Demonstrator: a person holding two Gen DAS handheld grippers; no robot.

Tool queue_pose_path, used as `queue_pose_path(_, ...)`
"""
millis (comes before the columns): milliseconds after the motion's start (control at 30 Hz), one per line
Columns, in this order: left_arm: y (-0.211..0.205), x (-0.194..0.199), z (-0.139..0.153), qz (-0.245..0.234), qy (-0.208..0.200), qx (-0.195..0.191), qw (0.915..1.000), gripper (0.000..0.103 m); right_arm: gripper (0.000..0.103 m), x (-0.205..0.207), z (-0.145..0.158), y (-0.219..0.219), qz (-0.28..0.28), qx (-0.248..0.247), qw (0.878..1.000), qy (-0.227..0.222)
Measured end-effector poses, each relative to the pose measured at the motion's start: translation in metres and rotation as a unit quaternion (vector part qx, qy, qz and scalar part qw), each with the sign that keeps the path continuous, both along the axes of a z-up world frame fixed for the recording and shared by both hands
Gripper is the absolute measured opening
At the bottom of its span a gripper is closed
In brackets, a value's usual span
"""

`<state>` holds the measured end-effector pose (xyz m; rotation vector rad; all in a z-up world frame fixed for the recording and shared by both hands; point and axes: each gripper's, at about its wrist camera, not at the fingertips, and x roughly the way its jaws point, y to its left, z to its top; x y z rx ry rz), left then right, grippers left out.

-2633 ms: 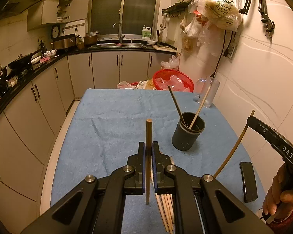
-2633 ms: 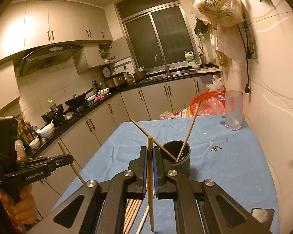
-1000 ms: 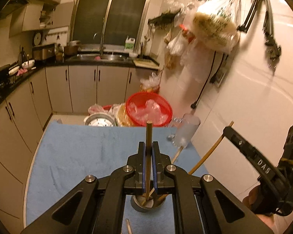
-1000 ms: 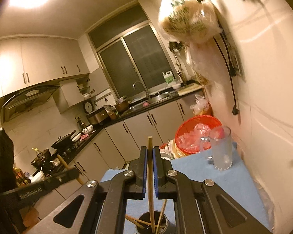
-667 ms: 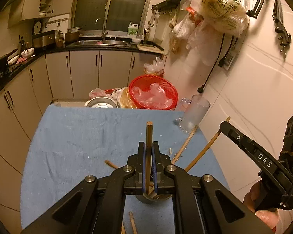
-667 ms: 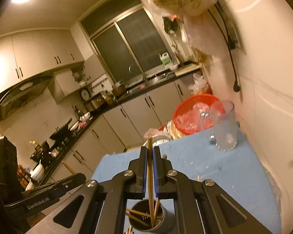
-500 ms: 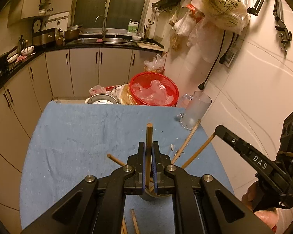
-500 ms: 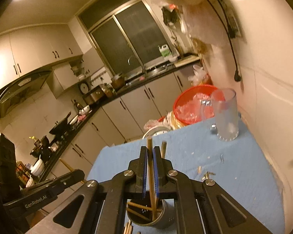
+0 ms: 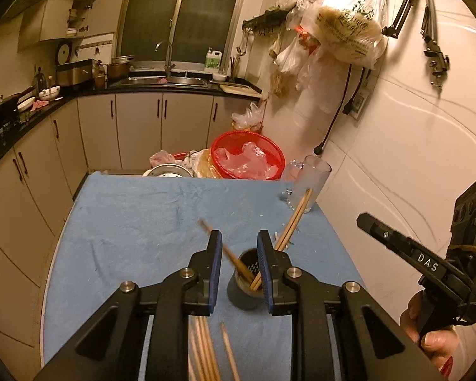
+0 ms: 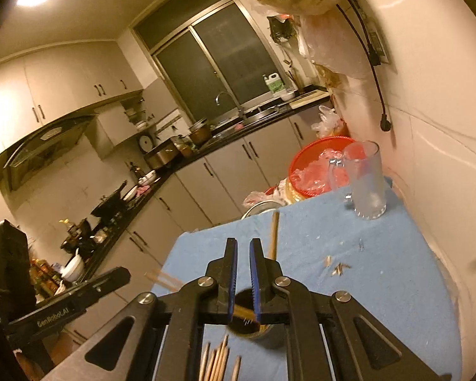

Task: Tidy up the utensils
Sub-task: 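Drop the chopstick into the grey cup and open the left tool, then lower the right tool to the loose chopsticks and grasp one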

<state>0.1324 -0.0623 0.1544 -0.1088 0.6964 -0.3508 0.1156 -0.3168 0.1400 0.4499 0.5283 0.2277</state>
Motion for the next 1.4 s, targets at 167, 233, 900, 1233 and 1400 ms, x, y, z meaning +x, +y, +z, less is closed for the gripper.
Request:
queue_pose_path(167, 0.030, -0.038, -0.024, 0.012, 0.003, 0.000, 0.9999, 0.029, 0.013, -0.026, -0.043, 0.018, 0.034, 0.004, 0.999, 0.041)
queue_pose_path(233, 0.042, -0.048, -0.049, 0.023, 0.022, 0.012, 0.9994, 0.030, 0.013, -0.031, -0.067, 0.027, 0.045, 0.005, 0.997, 0.066)
queue_pose_path(900, 0.048, 0.019, -0.195, 0.045, 0.191, 0.032, 0.9801, 0.030, 0.013, -0.029, -0.194, 0.070, 0.066, -0.012, 0.989, 0.128)
queue_pose_path(1233, 0.034, 0.052, -0.210, 0.068, 0.206, 0.076, 0.9732, 0.018, 0.013, -0.027, -0.196, 0.069, 0.075, -0.002, 0.988, 0.138)
queue_pose_path(1400, 0.058, 0.029, -0.211, 0.083, 0.211, 0.057, 0.9724, 0.016, 0.013, -0.017, -0.188, 0.083, 0.097, -0.026, 0.981, 0.166)
